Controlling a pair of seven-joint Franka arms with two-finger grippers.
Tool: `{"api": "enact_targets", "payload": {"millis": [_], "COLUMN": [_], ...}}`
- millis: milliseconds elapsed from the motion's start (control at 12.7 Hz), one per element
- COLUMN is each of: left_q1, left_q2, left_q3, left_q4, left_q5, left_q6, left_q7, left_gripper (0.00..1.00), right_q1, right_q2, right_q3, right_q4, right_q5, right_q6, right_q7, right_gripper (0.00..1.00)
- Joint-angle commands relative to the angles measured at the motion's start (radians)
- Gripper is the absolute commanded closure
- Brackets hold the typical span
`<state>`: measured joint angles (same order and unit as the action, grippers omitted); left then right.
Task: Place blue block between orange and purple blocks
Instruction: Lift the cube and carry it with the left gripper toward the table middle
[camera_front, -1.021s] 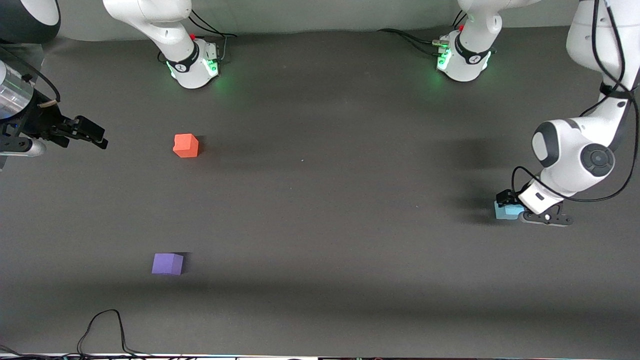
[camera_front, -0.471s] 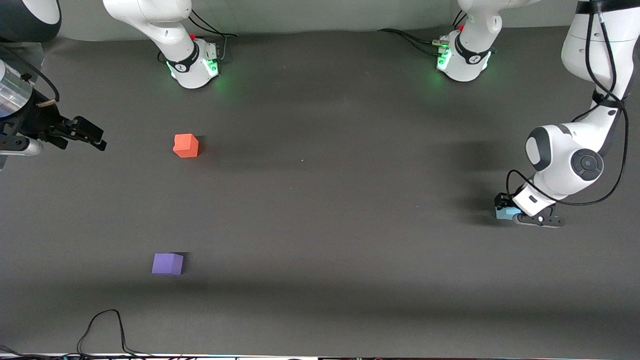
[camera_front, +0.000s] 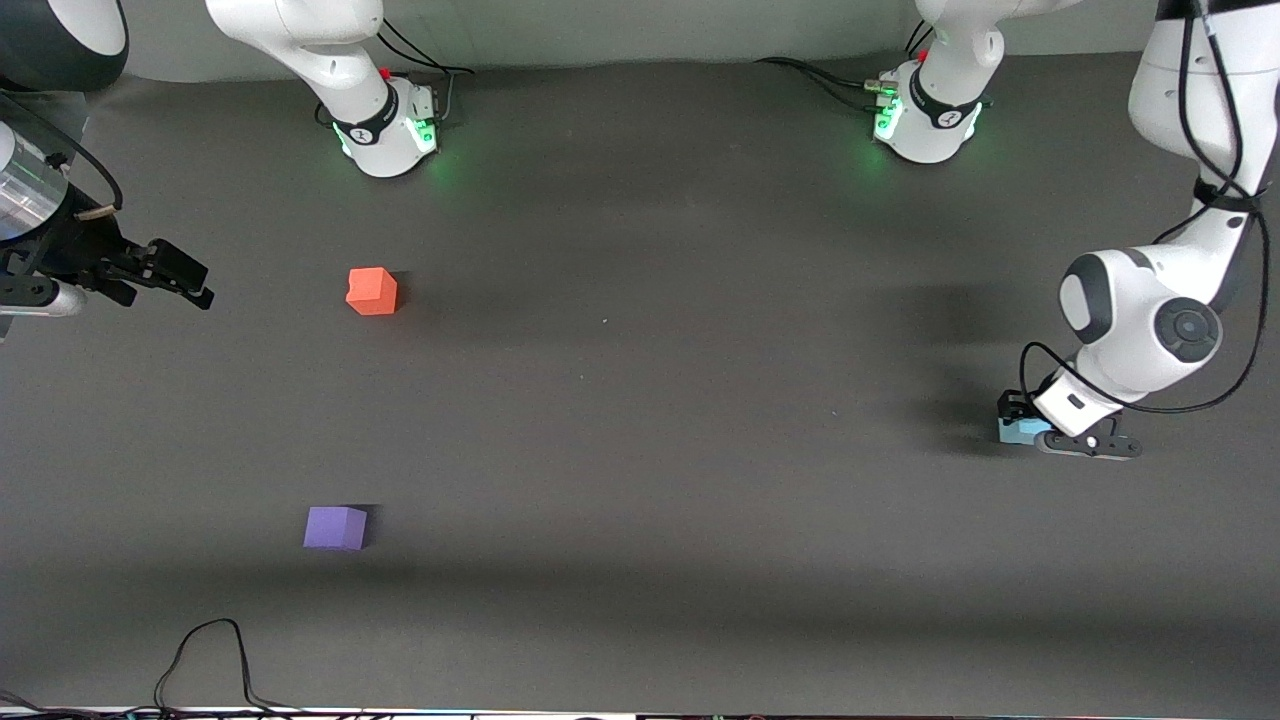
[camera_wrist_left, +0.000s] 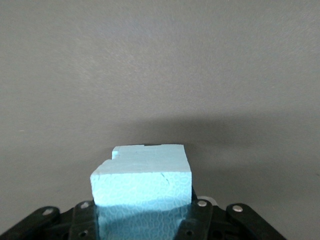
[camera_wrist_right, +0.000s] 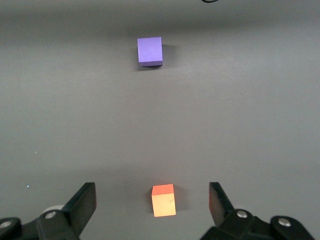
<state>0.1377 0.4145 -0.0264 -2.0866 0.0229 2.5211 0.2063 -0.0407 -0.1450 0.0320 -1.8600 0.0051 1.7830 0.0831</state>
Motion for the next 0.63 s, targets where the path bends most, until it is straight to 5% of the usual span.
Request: {"api": "enact_targets", "payload": {"millis": [0, 314, 550], "left_q1": [-0.012, -0.171, -0.402], "left_q2": [-0.115, -0.163, -0.126], "left_q3": [0.000, -0.006, -0.006], "left_q4": [0.098, 0.336, 0.442], "left_q5": [0.014, 0.014, 0.011], "left_q6": [-0.259, -0.621, -0.699], "left_q7": [-0.019, -0.234, -0.560], "left_gripper": [0.52, 0.52, 0.52], "right_q1": [0.002, 0.002, 0.001], "right_q2": [-0.028, -0.042, -0.041], "right_q3": [-0.009, -0.011, -0.011], "right_q4": [-0.016, -0.019, -0.015], "right_q5": [0.012, 0.015, 0.015], "right_q6": [-0.023, -0.066, -0.062], "right_q7": [-0.023, -0.012, -0.012], "right_gripper": [0.00, 0.00, 0.00]}}
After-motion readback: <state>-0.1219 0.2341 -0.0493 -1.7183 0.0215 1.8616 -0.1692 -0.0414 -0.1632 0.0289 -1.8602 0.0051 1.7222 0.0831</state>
